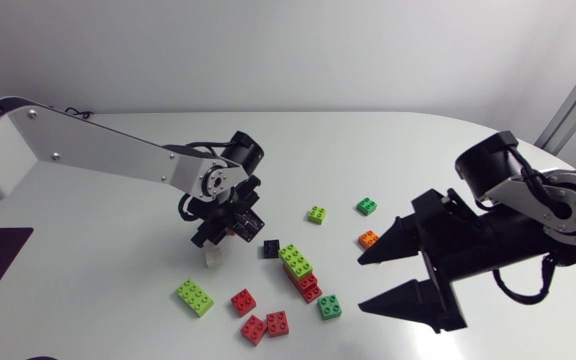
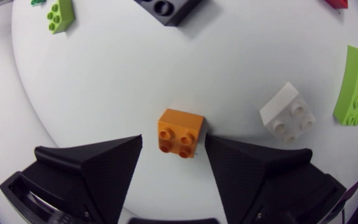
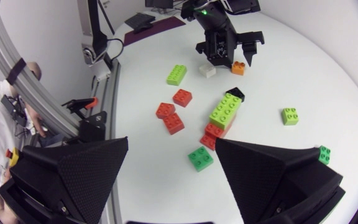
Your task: Separate the duplo bricks
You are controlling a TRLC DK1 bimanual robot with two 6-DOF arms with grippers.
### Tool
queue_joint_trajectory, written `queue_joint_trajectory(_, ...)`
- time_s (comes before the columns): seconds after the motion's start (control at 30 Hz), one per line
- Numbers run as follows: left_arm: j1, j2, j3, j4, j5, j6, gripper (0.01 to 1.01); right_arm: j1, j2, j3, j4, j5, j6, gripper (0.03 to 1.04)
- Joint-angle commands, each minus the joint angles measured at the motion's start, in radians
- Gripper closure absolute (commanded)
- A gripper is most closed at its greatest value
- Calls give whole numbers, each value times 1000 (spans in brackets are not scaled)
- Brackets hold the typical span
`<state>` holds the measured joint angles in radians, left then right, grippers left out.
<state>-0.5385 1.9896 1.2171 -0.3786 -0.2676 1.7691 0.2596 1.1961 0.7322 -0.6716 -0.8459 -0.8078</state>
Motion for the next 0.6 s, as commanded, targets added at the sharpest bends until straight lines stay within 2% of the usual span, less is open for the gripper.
queue_joint_trajectory(0.0,2,-11,39,-6,30,-17,121,76,-23,-33,96,71,147,59)
queue_joint_trajectory(0.1,20,-55,56,-6,114,-62,108,182,-9,-28,228,231,292,59)
queue_joint_trajectory(0.2,49,-104,70,-6,212,-123,93,263,53,7,276,340,369,59)
queue_joint_trajectory(0.4,114,-210,62,-6,433,-284,84,328,234,101,320,473,469,70)
queue_joint_trajectory(0.57,141,-282,33,-5,558,-396,82,369,349,168,337,545,529,107)
